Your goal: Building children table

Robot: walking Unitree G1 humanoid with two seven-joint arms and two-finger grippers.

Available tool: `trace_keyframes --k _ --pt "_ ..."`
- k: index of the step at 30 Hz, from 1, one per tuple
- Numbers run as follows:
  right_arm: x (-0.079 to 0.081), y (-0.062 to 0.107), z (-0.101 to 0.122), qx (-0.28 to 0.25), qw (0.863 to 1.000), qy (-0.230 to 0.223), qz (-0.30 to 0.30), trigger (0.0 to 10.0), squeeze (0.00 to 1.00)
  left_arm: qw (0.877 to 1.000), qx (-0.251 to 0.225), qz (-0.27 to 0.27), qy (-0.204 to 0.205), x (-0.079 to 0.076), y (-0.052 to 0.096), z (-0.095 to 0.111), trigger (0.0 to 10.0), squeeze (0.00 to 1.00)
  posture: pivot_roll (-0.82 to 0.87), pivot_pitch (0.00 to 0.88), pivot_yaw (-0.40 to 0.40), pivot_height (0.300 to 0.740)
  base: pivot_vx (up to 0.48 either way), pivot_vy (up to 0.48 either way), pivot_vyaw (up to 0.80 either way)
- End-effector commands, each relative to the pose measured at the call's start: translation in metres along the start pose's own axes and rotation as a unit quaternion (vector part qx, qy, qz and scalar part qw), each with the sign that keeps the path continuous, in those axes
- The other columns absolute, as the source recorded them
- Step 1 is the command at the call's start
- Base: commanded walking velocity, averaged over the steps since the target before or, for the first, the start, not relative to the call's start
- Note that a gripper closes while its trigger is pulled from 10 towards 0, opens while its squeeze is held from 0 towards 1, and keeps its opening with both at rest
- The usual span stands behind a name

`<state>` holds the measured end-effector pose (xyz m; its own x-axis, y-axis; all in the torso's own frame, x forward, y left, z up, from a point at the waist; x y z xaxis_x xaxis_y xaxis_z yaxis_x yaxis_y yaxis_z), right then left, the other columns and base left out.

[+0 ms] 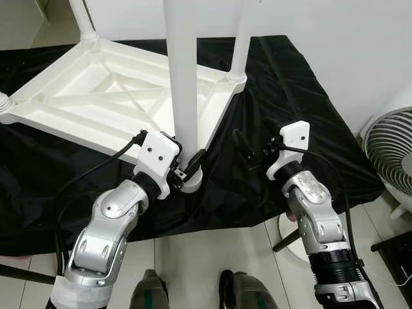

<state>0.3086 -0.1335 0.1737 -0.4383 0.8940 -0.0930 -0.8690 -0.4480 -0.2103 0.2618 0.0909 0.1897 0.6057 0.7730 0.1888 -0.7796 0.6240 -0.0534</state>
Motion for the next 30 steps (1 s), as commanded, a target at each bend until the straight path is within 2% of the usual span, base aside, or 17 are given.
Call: trace_keyframes --k 1,3,4,6,7,8,12,14,15,18,19,27,30 --pt "0.000 -0.001 0.004 -0.012 1.000 -0.009 0.012 10.0 1.00 1.000 -0.017 0.008 -0.003 -0.002 -0.005 0.004 10.0 0.00 0.01 0.077 0.015 0.740 0.000 0.000 0.00" --pt "0.000 -0.001 0.004 -0.012 1.000 -0.010 0.014 10.0 1.00 1.000 -0.022 -0.006 0.006 -0.005 -0.006 0.004 10.0 0.00 0.00 0.085 0.007 0.740 0.000 0.000 0.00" --pt "0.002 0.000 0.006 -0.010 1.000 -0.009 0.025 10.0 1.00 0.998 -0.032 -0.052 0.006 -0.014 -0.004 0.005 10.0 0.00 -0.01 0.089 0.001 0.740 0.000 0.000 0.00" --pt "0.002 0.000 0.006 -0.010 1.000 -0.009 0.025 10.0 1.00 0.998 -0.032 -0.052 0.006 -0.014 -0.004 0.005 10.0 0.00 -0.01 0.089 0.001 0.740 0.000 0.000 0.00" --pt "0.001 0.003 0.006 -0.004 0.999 -0.006 0.034 10.0 0.54 0.993 -0.040 -0.108 -0.006 -0.023 0.005 0.007 10.0 0.00 -0.01 0.093 -0.001 0.740 0.000 0.000 0.00" --pt "-0.001 0.004 0.006 -0.001 0.999 -0.002 0.037 10.0 0.00 0.991 -0.035 -0.129 -0.001 -0.025 0.010 0.007 10.0 0.00 -0.01 0.093 -0.001 0.740 0.000 0.000 0.00" --pt "-0.006 0.007 0.006 0.006 0.999 0.008 0.041 10.0 0.00 0.988 -0.031 -0.151 0.004 -0.023 0.020 0.007 10.0 0.00 -0.01 0.095 -0.004 0.740 0.000 0.000 0.00" --pt "-0.008 0.008 0.006 0.008 0.999 0.010 0.046 10.0 0.00 0.988 -0.025 -0.152 0.007 -0.018 0.025 0.006 10.0 0.00 -0.01 0.095 -0.004 0.740 0.000 0.000 0.00" --pt "-0.009 0.010 0.007 0.011 0.998 0.009 0.059 10.0 0.00 0.989 -0.006 -0.150 0.017 -0.011 0.034 0.003 10.0 0.00 0.00 0.096 -0.012 0.740 0.000 0.000 0.00" --pt "-0.010 0.012 0.007 0.014 0.998 0.005 0.069 10.0 0.00 0.989 0.009 -0.149 0.019 -0.005 0.040 0.001 10.0 0.00 0.01 0.096 -0.016 0.740 0.000 0.000 0.00" --pt "-0.008 0.013 0.007 0.017 0.996 0.007 0.087 10.0 0.00 0.988 0.017 -0.151 0.014 -0.002 0.046 0.000 10.0 0.00 0.02 0.095 -0.021 0.740 0.000 0.000 0.00" --pt "0.002 0.016 0.006 0.037 0.985 0.000 0.169 10.0 0.00 0.987 0.040 -0.153 0.000 0.002 0.057 -0.003 10.0 0.00 0.04 0.087 -0.030 0.740 0.000 0.000 0.00" --pt "0.009 0.019 0.005 0.052 0.972 0.000 0.230 10.0 0.00 0.987 0.054 -0.150 -0.019 0.005 0.063 -0.004 10.0 0.00 0.05 0.080 -0.033 0.740 0.000 0.000 0.00"
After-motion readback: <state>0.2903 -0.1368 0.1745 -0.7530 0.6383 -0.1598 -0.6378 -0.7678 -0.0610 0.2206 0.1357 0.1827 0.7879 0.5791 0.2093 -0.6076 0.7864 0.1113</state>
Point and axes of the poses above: a point about 5 cm out from each wrist's last joint towards the gripper, its own y axis pointing back from the gripper into the wrist, its own z axis along the axis of the wrist's last joint, x = y × z, the point moved 1 cm from there along -y, pointing out of the wrist towards the gripper, and after that the axes turned 1 degree about -y, right-handed, at the moved point
